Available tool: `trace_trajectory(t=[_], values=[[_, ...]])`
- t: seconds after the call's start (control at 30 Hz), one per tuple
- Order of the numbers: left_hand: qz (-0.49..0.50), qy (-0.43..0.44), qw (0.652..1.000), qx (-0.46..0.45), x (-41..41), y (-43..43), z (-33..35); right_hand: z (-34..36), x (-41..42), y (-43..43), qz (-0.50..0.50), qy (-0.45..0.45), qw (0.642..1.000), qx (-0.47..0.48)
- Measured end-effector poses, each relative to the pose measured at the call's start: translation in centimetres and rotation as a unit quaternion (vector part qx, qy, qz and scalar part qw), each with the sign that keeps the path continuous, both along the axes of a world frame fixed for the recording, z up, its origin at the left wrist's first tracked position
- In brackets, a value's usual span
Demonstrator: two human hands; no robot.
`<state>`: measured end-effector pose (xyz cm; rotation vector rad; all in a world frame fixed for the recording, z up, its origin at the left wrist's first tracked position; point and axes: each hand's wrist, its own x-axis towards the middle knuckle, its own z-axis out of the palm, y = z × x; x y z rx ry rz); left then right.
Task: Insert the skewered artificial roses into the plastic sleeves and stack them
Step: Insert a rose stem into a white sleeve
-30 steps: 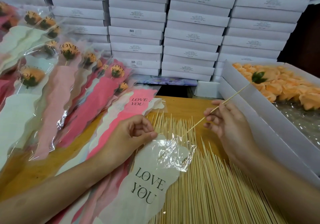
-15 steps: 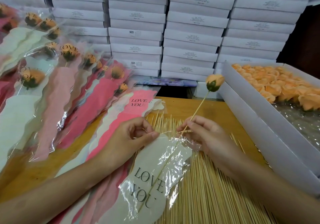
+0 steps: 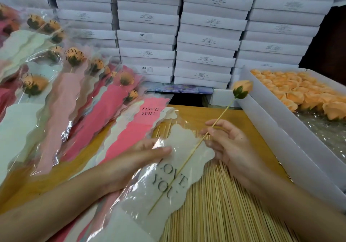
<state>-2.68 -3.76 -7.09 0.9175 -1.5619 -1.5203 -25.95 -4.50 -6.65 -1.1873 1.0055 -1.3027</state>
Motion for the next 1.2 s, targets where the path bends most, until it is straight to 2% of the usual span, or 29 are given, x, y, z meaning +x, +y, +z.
trace_trajectory(t=[0.07,0.17,0.33,0.43,0.57,0.73,1.2], values=[[-0.05,-0.01,0.998,0.03,0.1,0.3,-0.1,0.0,-0.3,-0.2,-0.022,-0.011,1.0,-0.01],[-0.091,-0.04,0.995,0.004,-0.3,0.6,0.4,-0.1,-0.5,-0.5,-0.035,-0.01,0.999,-0.022],[-0.11,-0.068,0.992,-0.014,-0.2,0.8,0.6,-0.1,-0.6,-0.4,-0.018,0.04,0.998,-0.052],[-0.105,-0.059,0.993,-0.006,0.0,0.6,0.3,0.0,-0.5,-0.4,-0.054,0.077,0.992,-0.079],[-0.113,-0.03,0.993,0.017,0.0,0.4,0.1,0.3,-0.8,-0.8,-0.121,0.036,0.988,-0.091],[-0.113,-0.042,0.993,0.012,0.0,0.6,0.3,0.3,-1.4,-1.2,-0.157,0.038,0.982,-0.099],[-0.117,-0.038,0.992,0.021,-0.1,0.6,0.4,-0.3,-0.5,-0.4,-0.078,0.115,0.985,-0.107]])
